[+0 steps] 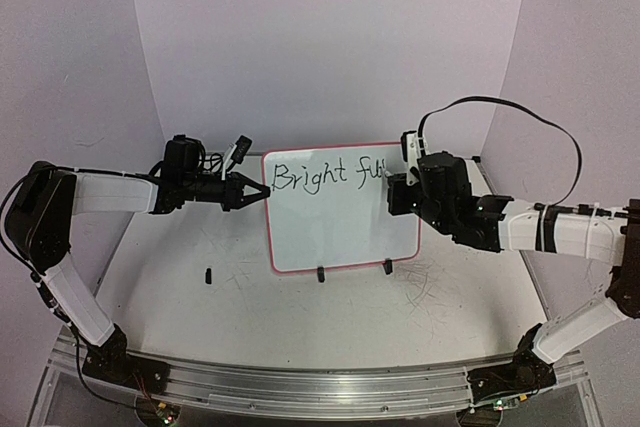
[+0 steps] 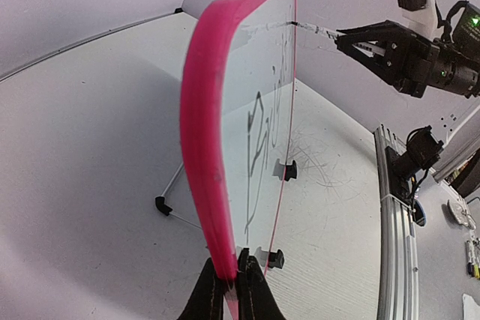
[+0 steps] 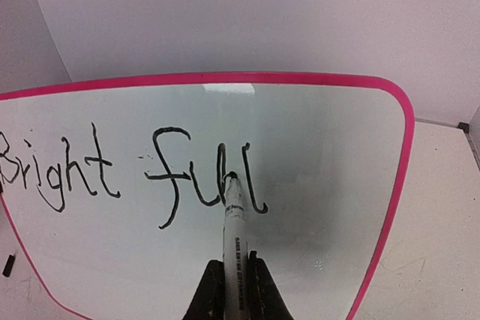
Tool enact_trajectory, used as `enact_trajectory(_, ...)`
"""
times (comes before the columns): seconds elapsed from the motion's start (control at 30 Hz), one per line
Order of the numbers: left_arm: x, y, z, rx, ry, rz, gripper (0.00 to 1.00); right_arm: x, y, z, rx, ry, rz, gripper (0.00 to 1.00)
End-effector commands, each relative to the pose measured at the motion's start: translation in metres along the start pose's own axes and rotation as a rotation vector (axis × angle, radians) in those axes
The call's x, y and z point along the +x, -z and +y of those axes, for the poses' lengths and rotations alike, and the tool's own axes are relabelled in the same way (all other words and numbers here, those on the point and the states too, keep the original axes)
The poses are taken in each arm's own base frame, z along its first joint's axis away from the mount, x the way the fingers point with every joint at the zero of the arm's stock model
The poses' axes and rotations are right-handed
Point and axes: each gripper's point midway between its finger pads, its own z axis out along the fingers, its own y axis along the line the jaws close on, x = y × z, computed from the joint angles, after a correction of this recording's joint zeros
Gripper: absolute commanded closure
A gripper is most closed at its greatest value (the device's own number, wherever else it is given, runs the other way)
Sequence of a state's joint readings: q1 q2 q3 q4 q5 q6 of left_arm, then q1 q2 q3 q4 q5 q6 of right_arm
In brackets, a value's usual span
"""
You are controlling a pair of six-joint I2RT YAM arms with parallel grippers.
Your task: Write a sentence on the whiteboard
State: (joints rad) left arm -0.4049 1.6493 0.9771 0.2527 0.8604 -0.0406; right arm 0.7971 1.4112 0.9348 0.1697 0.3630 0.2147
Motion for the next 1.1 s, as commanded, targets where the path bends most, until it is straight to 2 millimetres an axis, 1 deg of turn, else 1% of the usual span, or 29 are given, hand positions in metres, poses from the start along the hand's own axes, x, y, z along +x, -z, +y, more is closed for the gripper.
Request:
enact_trajectory(0.0, -0.035, 0.009, -0.005, -0.034, -0.158, -0.081, 1.0, -0.019, -0.001, -0.007, 0.06, -0.03, -0.043, 1.0)
enact_trajectory(0.23, -0.035, 0.01, -0.005, -0.034, -0.157, -0.081, 1.0, -0.019, 0.003, -0.02, 0.127, -0.045, -0.045, 1.0)
enact_trajectory(0.33, -0.035, 0.01, -0.005, -0.034, -0.158, -0.081, 1.0, -0.02, 0.003, -0.019, 0.122, -0.045, -0.046, 1.0)
enact_trajectory(0.43, -0.035, 0.01, -0.005, -0.035, -0.157, -0.081, 1.0, -0.026, 0.005, -0.012, 0.08, -0.038, -0.053, 1.0)
enact_trajectory(0.5, -0.035, 0.009, -0.004, -0.035, -0.157, -0.081, 1.0, -0.038, 0.016, -0.004, 0.028, -0.038, -0.092, 1.0)
enact_trajectory(0.53, -0.034, 0.009, -0.004, -0.035, -0.156, -0.08, 1.0, -0.046, 0.028, -0.001, -0.005, -0.041, -0.126, 1.0)
enact_trajectory(0.6, -0.034, 0.009, -0.004, -0.037, -0.156, -0.079, 1.0, -0.057, 0.048, -0.001, -0.051, -0.057, -0.187, 1.0)
enact_trajectory(0.63, -0.035, 0.009, -0.004, -0.038, -0.158, -0.081, 1.0, -0.059, 0.055, -0.006, -0.052, -0.058, -0.205, 1.0)
enact_trajectory(0.67, -0.035, 0.009, -0.004, -0.037, -0.159, -0.081, 1.0, -0.058, 0.059, -0.011, -0.035, -0.053, -0.212, 1.0)
enact_trajectory(0.77, -0.035, 0.01, -0.004, -0.035, -0.158, -0.082, 1.0, -0.049, 0.056, -0.025, 0.038, -0.016, -0.182, 1.0)
enact_trajectory(0.83, -0.036, 0.01, -0.005, -0.039, -0.161, -0.083, 1.0, -0.045, 0.055, -0.024, 0.037, -0.005, -0.164, 1.0)
enact_trajectory(0.93, -0.037, 0.011, -0.005, -0.041, -0.162, -0.085, 1.0, -0.044, 0.055, -0.018, 0.0, 0.002, -0.148, 1.0)
enact_trajectory(1.07, -0.036, 0.011, -0.005, -0.041, -0.162, -0.084, 1.0, -0.039, 0.056, -0.02, 0.005, -0.006, -0.123, 1.0)
